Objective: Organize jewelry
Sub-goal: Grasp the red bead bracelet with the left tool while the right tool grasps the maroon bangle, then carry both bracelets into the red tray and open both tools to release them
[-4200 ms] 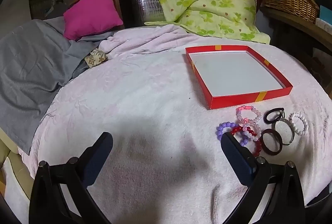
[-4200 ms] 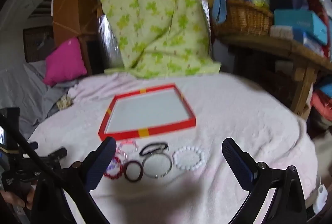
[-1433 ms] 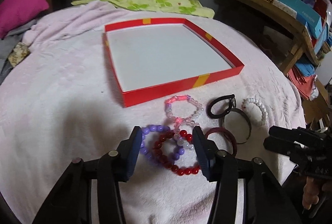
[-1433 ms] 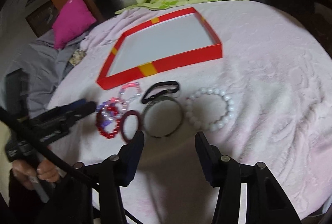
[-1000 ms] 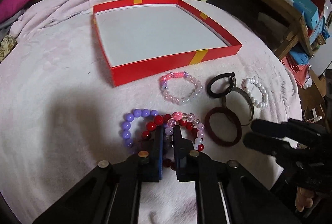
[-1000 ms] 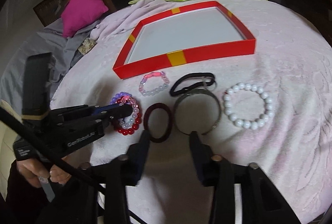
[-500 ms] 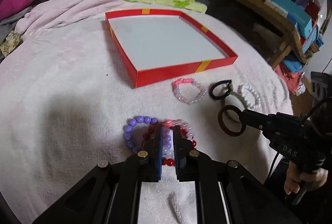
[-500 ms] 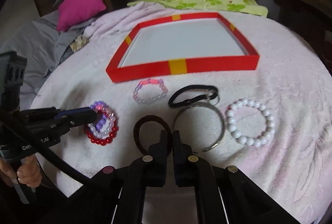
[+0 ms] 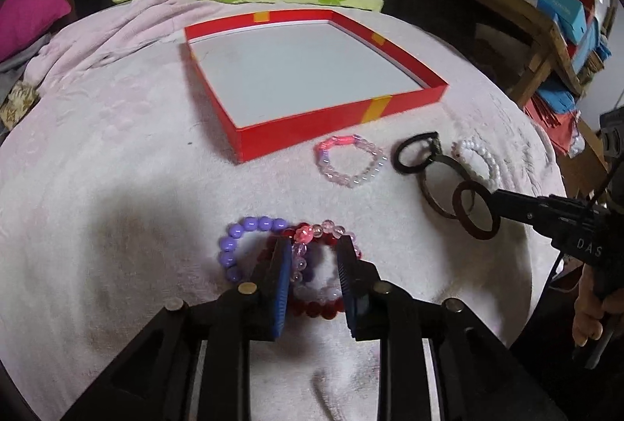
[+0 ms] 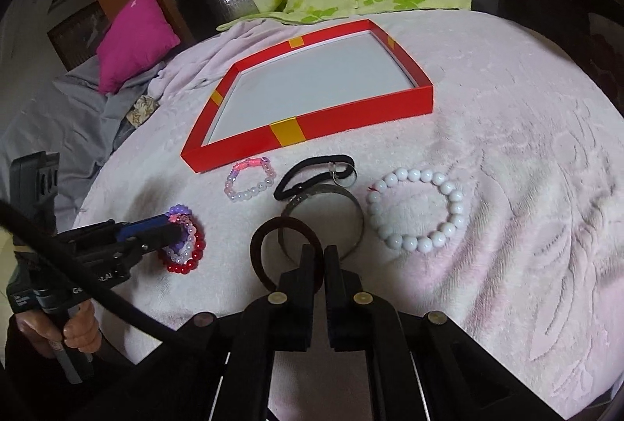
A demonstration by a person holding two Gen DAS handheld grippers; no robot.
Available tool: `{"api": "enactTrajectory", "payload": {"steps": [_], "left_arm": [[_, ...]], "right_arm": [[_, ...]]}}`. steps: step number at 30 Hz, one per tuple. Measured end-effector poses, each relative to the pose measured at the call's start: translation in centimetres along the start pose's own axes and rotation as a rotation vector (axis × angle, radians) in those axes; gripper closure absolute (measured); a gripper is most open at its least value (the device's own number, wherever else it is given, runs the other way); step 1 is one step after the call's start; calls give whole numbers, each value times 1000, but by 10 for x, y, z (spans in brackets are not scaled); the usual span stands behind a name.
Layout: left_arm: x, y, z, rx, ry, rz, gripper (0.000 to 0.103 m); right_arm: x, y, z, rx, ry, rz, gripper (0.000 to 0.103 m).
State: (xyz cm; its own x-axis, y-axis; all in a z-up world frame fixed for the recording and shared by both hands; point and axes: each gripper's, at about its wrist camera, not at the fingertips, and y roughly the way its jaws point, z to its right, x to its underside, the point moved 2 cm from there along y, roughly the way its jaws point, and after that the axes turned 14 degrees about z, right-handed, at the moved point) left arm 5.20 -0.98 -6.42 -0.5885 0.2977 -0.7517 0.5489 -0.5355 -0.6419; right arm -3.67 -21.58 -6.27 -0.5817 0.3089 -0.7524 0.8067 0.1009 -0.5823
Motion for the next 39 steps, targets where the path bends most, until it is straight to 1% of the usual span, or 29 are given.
{"api": "enactTrajectory", "payload": {"steps": [1, 2, 3, 9, 12, 13, 14, 16, 17, 19, 20, 21, 23, 28, 29, 30, 31, 33, 34, 35, 36, 38, 39], "left_arm": [[1, 0, 3, 9, 9, 0, 81], [1, 0, 5, 16, 16, -2, 88], [1, 0, 9, 28, 26, -4, 93], [1, -6, 25, 119, 49, 3, 94], [3, -7, 29, 185, 42, -17, 94], [3, -7, 30, 185, 51, -20, 94], [5, -6, 31, 151, 69, -22, 94], [6, -3, 28, 117, 75, -37, 94], [7, -3, 26, 112, 70, -41, 93], [7, -5, 26, 129, 65, -44, 84], [7, -8, 27, 138, 68, -39, 74], [6, -11, 28, 148, 74, -28, 58], [6, -16, 27, 147, 72, -12, 44], [6, -11, 28, 143, 60, -19, 45], [5, -10, 29, 145, 63, -18, 47], [6, -8, 32, 150, 72, -21, 53], [7, -3, 34, 147, 79, -40, 56], [12, 10, 35, 136, 73, -90, 67], [14, 14, 36, 132, 72, -101, 69], [13, 15, 38, 126, 80, -95, 75], [13, 15, 38, 129, 79, -90, 84], [11, 15, 33, 135, 38, -91, 93], [11, 15, 30, 132, 23, -87, 94]], "right_arm": [[1, -1, 1, -4, 5, -3, 97], [1, -1, 1, -7, 7, -5, 97], [2, -1, 1, -9, 7, -8, 97], [1, -5, 5, -7, 18, 0, 97], [0, -6, 7, 1, 29, 7, 97], [-1, -6, 8, 2, 33, 8, 97], [-1, -6, 9, 3, 35, 9, 97], [-2, -7, 10, 2, 39, 10, 97], [-2, -7, 10, 1, 41, 10, 97], [-2, -7, 10, 1, 40, 10, 97], [-2, -6, 11, -1, 43, 9, 97], [-2, -7, 10, 1, 43, 9, 97], [-2, -8, 11, 3, 47, 11, 97], [-3, -8, 12, 0, 51, 12, 97], [-2, -8, 13, -1, 53, 11, 97], [-2, -8, 14, -1, 53, 11, 97], [-2, -8, 14, 0, 53, 11, 97], [-3, -10, 16, -1, 59, 14, 97], [-3, -10, 17, 1, 60, 15, 97], [-3, -11, 18, 3, 60, 16, 97], [-3, -11, 19, 3, 63, 17, 97], [-4, -13, 21, 1, 70, 20, 98], [-5, -14, 21, 4, 68, 24, 97]]}}
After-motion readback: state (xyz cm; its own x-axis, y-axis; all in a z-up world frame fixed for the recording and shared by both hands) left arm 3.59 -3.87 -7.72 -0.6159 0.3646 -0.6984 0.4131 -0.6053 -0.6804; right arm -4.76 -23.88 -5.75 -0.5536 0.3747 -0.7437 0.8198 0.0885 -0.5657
